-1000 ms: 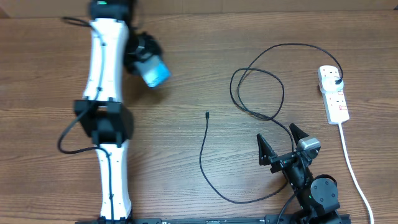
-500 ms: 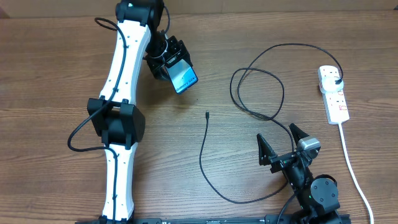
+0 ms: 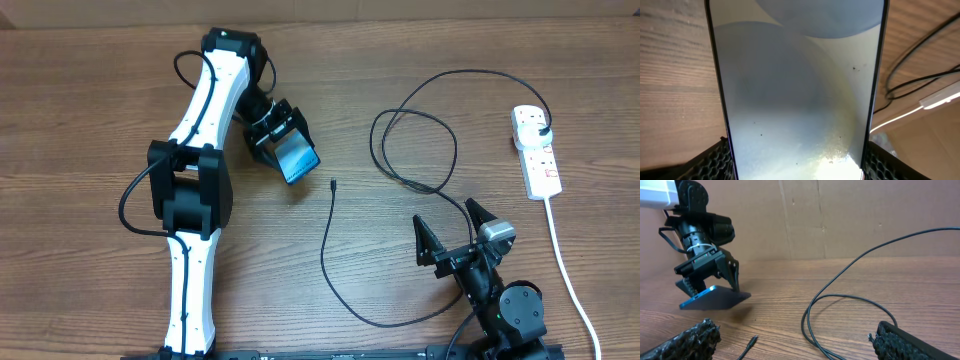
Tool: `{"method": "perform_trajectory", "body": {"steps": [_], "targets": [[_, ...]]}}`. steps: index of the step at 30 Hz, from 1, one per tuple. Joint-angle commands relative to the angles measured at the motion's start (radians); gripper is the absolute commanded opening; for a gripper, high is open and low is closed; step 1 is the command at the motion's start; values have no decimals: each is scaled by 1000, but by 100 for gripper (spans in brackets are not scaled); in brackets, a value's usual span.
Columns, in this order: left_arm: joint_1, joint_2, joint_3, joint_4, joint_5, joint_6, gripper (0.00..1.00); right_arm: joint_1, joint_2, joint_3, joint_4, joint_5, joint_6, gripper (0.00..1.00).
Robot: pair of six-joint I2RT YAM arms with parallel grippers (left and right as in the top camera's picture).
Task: Plug charger to phone and switch on socket
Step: 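Lift the phone with the left gripper and carry it toward center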
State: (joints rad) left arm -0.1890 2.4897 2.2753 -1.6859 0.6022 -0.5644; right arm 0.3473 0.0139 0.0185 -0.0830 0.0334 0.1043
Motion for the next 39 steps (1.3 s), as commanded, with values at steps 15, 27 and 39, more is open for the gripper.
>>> {"method": "perform_trajectory", "body": {"steps": [15,27,39], "targets": [[-9,-14,-15,-5,167,86,4,-3,-11,-11,2,2,-5,100],[-5,-14,-15,-5,179,86,4,-3,-11,-11,2,2,-5,100],[-3,-21,25,57,-123,43,5,-3,-11,-11,2,2,-5,100]]}}
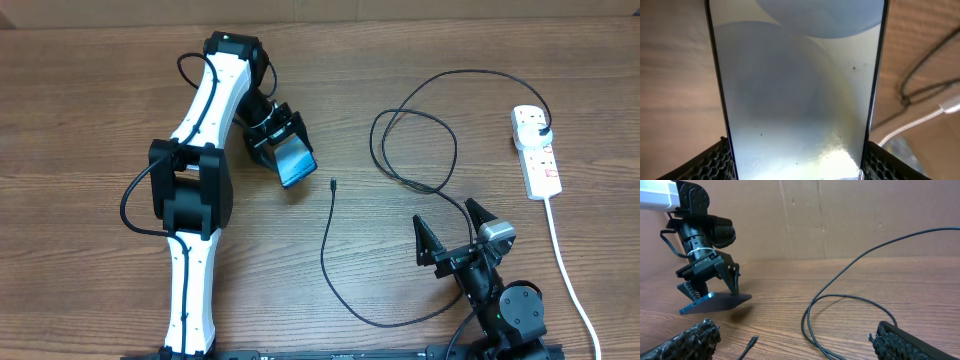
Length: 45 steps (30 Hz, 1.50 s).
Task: Plug charger to phone and switch on socket
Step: 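Lift the phone with the left gripper and carry it toward center, then swing the right gripper over and grip the phone's edge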
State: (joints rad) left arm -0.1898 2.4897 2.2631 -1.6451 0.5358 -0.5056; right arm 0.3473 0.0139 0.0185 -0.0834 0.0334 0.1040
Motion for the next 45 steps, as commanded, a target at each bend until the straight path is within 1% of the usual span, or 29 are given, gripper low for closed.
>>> {"method": "perform_trajectory", "body": {"steps": [1,6,9,10,12,14,16,17,18,19,22,24,26,29,34,38,43,45], "targets": [[-4,-26,47,34,-67,-17,5,-3,-11,-11,3,2,-5,100],[-21,-83,92,139,-194,-74,4,-3,-11,-11,3,1,-4,100],[-31,-120,104,197,-203,-94,4,-3,-11,-11,11,-6,6,100],[-33,-131,104,209,-217,-104,4,-1,-11,-11,13,-32,43,100],[-37,-149,104,229,-256,-121,4,-1,-11,-11,14,-111,206,100],[-39,-156,104,244,-270,-123,4,0,-9,-11,13,-216,455,100],[-42,-156,104,250,-272,-123,4,-1,-3,-11,26,-361,703,100],[-44,-156,103,250,-276,-123,4,-1,0,-11,27,-417,783,100],[-47,-156,103,251,-279,-123,4,-1,3,-11,30,-457,836,100],[-50,-156,103,253,-278,-123,4,-1,3,-11,30,-465,860,100],[-65,-156,103,259,-284,-130,4,-1,3,-11,35,-438,902,100],[-76,-156,103,258,-308,-159,4,-1,3,-11,36,-438,944,100],[-87,-156,103,255,-315,-198,4,0,3,-11,36,-447,943,100],[-95,-156,103,235,-310,-294,4,3,15,-10,34,-454,926,100],[-104,-156,103,244,-269,-330,4,27,102,-9,83,-430,896,100],[-110,-156,103,240,-251,-342,4,64,232,43,116,-373,819,100],[-113,-156,103,238,-225,-383,4,97,478,175,120,-288,728,100],[-113,-156,103,234,-213,-390,4,97,591,235,145,-280,694,100]]}}
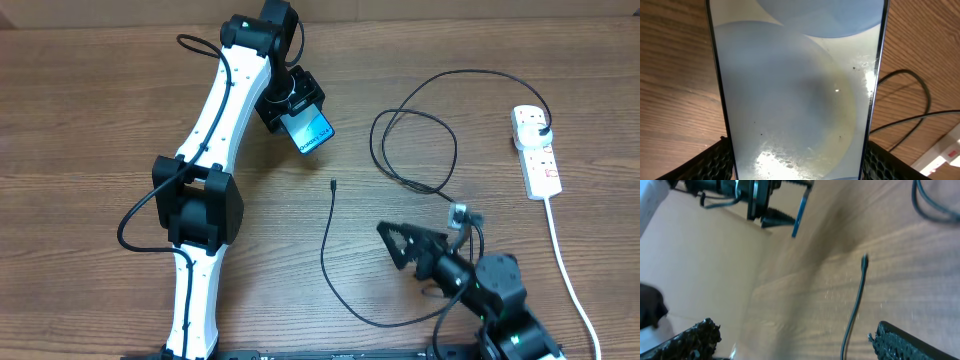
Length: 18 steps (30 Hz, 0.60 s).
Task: Plug charger to phone and switch on socket
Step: 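Swing the right gripper over and grip the phone's edge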
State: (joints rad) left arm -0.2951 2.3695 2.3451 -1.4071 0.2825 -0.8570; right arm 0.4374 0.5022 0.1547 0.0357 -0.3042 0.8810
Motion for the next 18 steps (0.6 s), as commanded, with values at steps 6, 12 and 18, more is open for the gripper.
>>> {"method": "perform_trajectory", "body": {"steps": [6,12,18], "targets": [[-8,-36,21,-31,89,-92,4,8,442,272,128,57,-132,97],[-22,-36,21,-39,104,-114,4,20,752,428,219,53,-131,93],[-47,-36,21,-29,103,-139,5,70,964,557,284,72,-131,93]]}}
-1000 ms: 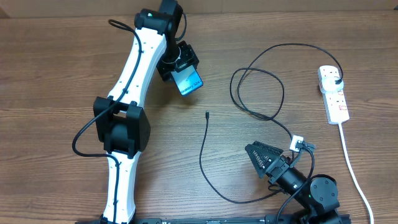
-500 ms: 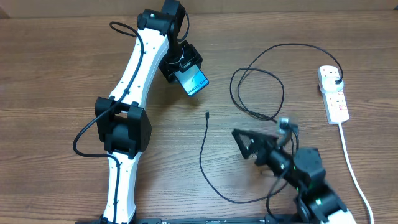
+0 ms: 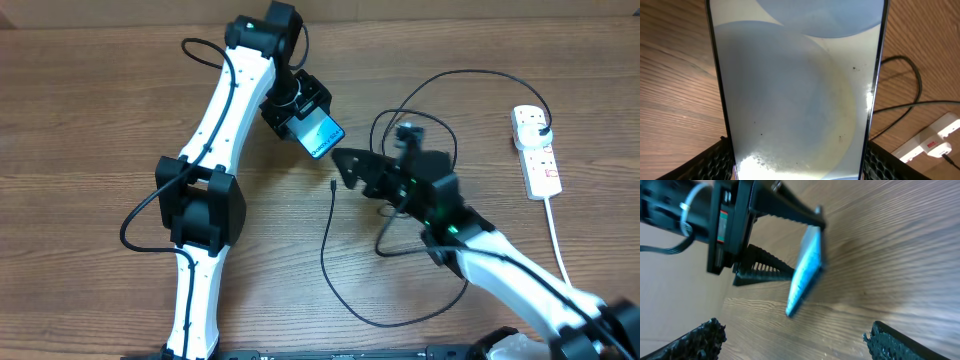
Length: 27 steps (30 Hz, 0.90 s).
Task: Plug charger to phone and switch on socket
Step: 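Swing the right gripper over and grip the phone's edge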
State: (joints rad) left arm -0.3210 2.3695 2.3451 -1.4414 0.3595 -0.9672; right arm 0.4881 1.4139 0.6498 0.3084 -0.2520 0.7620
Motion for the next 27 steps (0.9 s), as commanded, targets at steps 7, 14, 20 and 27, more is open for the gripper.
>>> {"method": "perform_trajectory", "body": {"steps": [7,14,20,27], "targets": [[-27,-36,21,5,35,-28,5,21,163,118,13,45,-11,82],[-38,-36,21,5,118,-28,4,21,165,118,13,121,-4,76],[-68,-36,21,6,124,-28,5,21,166,118,17,131,14,71],[-96,-36,21,6,113,-36,4,21,166,118,15,163,49,62]]}}
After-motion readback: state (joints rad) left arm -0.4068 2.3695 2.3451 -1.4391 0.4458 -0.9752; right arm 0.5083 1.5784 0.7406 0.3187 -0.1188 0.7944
